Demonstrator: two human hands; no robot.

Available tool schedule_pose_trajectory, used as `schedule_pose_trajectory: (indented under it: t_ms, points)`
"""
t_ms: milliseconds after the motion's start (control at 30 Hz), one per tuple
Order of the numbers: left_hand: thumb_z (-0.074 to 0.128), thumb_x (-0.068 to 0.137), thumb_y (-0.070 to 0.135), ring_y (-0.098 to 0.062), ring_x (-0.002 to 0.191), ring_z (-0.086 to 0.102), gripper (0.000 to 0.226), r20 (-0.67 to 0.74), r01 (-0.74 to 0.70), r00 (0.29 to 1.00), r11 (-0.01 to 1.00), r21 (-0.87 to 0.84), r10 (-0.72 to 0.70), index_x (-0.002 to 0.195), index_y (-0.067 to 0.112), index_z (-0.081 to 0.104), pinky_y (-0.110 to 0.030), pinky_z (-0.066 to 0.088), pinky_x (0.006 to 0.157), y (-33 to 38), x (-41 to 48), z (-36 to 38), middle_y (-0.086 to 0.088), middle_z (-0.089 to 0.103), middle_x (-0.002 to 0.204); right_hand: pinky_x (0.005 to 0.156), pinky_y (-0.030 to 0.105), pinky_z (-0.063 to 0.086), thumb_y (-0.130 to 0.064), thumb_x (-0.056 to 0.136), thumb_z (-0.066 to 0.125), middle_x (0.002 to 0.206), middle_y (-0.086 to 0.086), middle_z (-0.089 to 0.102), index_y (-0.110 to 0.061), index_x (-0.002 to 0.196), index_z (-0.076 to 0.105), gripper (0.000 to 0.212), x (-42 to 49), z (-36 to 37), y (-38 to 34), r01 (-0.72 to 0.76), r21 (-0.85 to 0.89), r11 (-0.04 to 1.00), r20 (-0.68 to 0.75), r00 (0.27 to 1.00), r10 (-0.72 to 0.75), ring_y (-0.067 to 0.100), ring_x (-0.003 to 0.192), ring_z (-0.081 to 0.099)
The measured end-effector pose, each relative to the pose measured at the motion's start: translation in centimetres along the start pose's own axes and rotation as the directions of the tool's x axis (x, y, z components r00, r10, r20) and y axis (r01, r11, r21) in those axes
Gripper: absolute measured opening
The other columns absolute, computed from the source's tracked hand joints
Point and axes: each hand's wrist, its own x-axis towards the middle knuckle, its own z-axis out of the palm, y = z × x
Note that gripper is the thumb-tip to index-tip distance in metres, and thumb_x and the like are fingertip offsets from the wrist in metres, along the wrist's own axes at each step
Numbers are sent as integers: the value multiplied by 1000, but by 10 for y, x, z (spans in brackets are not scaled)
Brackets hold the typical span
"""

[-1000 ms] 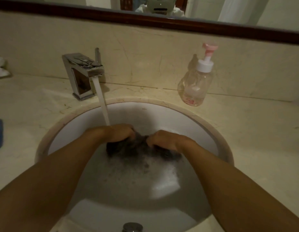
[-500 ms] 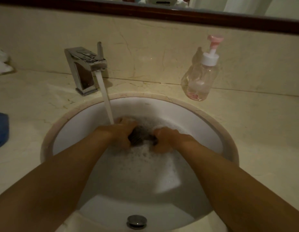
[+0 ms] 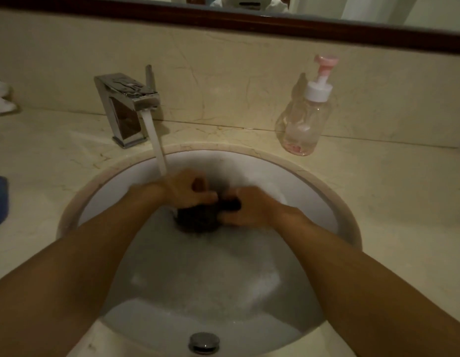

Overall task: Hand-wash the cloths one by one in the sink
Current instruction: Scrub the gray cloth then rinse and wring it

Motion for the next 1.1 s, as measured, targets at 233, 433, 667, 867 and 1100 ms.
schedule_pose_trajectory:
  t_ms: [233, 433, 667, 867, 1100]
  points:
    - [74, 81, 28, -24, 120, 54, 48, 212, 63, 974, 995, 82, -79, 126, 29, 57, -44, 47, 103, 1, -3, 13, -3, 56, 131, 89, 40, 53, -39, 93, 65, 107, 4, 65, -19, 113, 65, 28, 5, 8, -6, -160, -84, 984, 121, 978, 169, 29, 101, 65]
    - [59, 96, 38, -19, 98, 60, 22, 116, 225, 970, 971, -88, -214, 106, 20, 65, -33, 48, 88, -12, 2, 15, 3, 63, 102, 87, 39, 53, -38, 97, 60, 108, 7, 66, -13, 115, 65, 31, 4, -5, 5, -316, 27, 948, 75, 947, 313, 25, 97, 62]
    - [78, 77, 58, -10, 111, 58, 48, 377, 142, 922, 985, -103, -93, 118, 41, 61, -34, 48, 99, 9, -7, -4, 16, 60, 118, 94, 33, 52, -61, 75, 80, 121, -13, 64, -43, 126, 63, 57, 5, -18, -7, -177, 73, 981, 518, 847, 115, 15, 109, 64]
    - [77, 81, 28, -22, 114, 56, 40, 388, 104, 916, 994, 19, -103, 114, 34, 55, -37, 46, 97, 15, -8, 7, 9, 57, 111, 79, 38, 53, -35, 91, 66, 107, 6, 66, -17, 118, 64, 32, 10, -1, -13, -158, -28, 987, 316, 935, 159, 23, 91, 64]
    - [62, 96, 40, -27, 104, 61, 28, -87, 270, 959, 963, 10, -268, 110, 17, 61, -32, 50, 83, -2, -6, 4, -5, 62, 109, 100, 47, 46, -43, 101, 55, 128, 12, 61, -14, 137, 51, 47, 9, -8, 0, -303, -143, 942, -96, 952, 291, 34, 115, 59]
